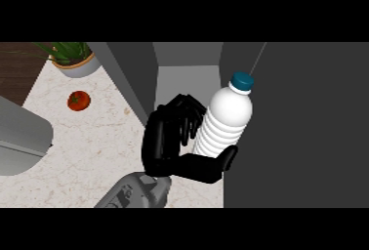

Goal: Pick up the bottled water, place it into the cabinet and close the cabinet

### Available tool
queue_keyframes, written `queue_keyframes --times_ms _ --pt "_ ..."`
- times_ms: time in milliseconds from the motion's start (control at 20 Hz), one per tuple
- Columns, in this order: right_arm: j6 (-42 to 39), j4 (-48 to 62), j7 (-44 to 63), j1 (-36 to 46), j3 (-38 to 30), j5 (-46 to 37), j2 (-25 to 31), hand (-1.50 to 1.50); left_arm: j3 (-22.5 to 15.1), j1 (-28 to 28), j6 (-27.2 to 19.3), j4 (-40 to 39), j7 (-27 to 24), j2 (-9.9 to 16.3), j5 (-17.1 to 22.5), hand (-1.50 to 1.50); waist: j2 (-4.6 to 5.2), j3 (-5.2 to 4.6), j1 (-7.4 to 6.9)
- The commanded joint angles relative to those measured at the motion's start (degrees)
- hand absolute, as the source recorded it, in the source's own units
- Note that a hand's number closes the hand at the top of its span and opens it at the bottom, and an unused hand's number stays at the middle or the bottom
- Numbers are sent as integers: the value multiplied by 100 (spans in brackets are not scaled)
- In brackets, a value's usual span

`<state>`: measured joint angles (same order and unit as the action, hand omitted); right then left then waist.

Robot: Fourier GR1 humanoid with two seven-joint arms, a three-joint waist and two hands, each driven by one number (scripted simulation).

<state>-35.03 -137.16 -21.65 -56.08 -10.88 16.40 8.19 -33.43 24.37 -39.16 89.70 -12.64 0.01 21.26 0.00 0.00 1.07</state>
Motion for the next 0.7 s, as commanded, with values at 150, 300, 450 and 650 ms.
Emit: queue_keyframes --times_ms 150,300,450,650 --pt "144 -686 445 -23 -183 515 -30 -150 294 1354 -850 -610 724 -1 -216 150 -5 0 -31" --pt "155 -564 524 164 -135 483 -15 -150 407 1802 -893 -1441 192 -1 264 150 28 -3 47" --pt "70 -377 365 217 -383 685 11 -150 183 1821 -914 -1760 82 -1 304 150 21 -2 48" --pt "26 -269 527 355 -741 925 259 -150 467 2070 -674 -2274 21 -1 313 150 21 -2 -4"
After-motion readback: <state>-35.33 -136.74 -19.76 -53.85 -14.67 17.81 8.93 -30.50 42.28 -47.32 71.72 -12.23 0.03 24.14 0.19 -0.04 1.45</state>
